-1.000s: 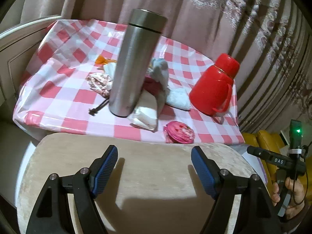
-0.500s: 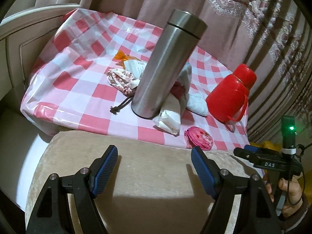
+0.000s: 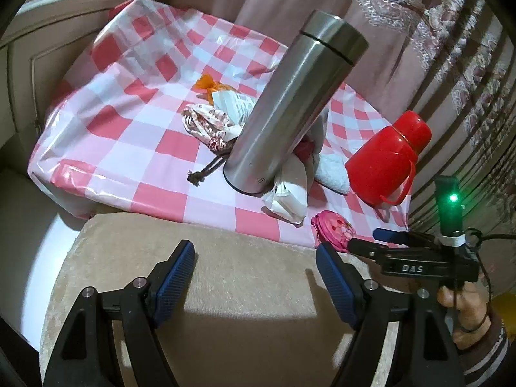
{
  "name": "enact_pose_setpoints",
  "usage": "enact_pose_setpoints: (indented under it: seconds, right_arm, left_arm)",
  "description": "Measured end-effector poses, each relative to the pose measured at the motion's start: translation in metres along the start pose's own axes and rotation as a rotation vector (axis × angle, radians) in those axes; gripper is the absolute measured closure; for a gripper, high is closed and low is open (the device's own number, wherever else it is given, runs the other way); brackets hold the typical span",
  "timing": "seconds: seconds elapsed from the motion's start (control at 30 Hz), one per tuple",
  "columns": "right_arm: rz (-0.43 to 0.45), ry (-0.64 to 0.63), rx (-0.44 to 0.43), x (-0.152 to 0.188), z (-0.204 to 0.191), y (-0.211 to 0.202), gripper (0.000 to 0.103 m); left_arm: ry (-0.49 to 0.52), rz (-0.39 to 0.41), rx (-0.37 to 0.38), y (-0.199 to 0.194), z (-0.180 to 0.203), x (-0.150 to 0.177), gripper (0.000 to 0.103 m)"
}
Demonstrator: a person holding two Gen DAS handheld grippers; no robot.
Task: Organize soft objects
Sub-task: 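Move both tools back over the table toward the pink pouch, then grasp the white packet with the left tool while the right tool grasps the pink pouch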
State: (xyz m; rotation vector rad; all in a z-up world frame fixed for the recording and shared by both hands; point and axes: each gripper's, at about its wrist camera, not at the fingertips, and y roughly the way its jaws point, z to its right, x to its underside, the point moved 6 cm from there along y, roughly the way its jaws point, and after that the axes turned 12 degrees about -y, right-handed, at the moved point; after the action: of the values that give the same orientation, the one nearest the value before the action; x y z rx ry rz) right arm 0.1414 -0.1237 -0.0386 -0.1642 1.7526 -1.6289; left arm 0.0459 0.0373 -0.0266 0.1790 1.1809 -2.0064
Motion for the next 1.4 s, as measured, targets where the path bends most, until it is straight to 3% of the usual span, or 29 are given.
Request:
enact_pose_setpoints:
  seconds: [0.23,0.5,0.8,0.93,1.07,1.4]
  right_arm:
    - [-0.023,-0.036,0.002,-0.015,-0.008,0.018,0.014]
    - [-0.041,-0.019,-0.008,-0.022,-0.003,0.032,0.014]
    - [-0.039,-0.017,-0.002,-0.031,0.0,0.042,0.014]
    - [-0.04,-0.011,0.0,-0.031,0.003,0.046,0.015]
    - [-0.034,-0.011,0.003,-0.031,0.005,0.05,0.026]
    - [0.004,0.002,0.006,-0.028,0.006,0.046,0.028]
  left_arm:
    - [0.015,-0.041,0.011,0.012,0.006,-0.005,0.025]
    - [-0.123,-0.117,0.08,0.037,0.004,-0.021,0.025]
    - [-0.211,-0.184,0.139,0.081,0.022,-0.035,0.025]
    - [-0.291,-0.183,0.156,0.096,0.021,-0.041,0.025]
    - [-0.324,-0.182,0.17,0.105,0.024,-0.04,0.025]
    - [-0.348,-0.213,0.161,0.127,0.029,-0.031,0.033]
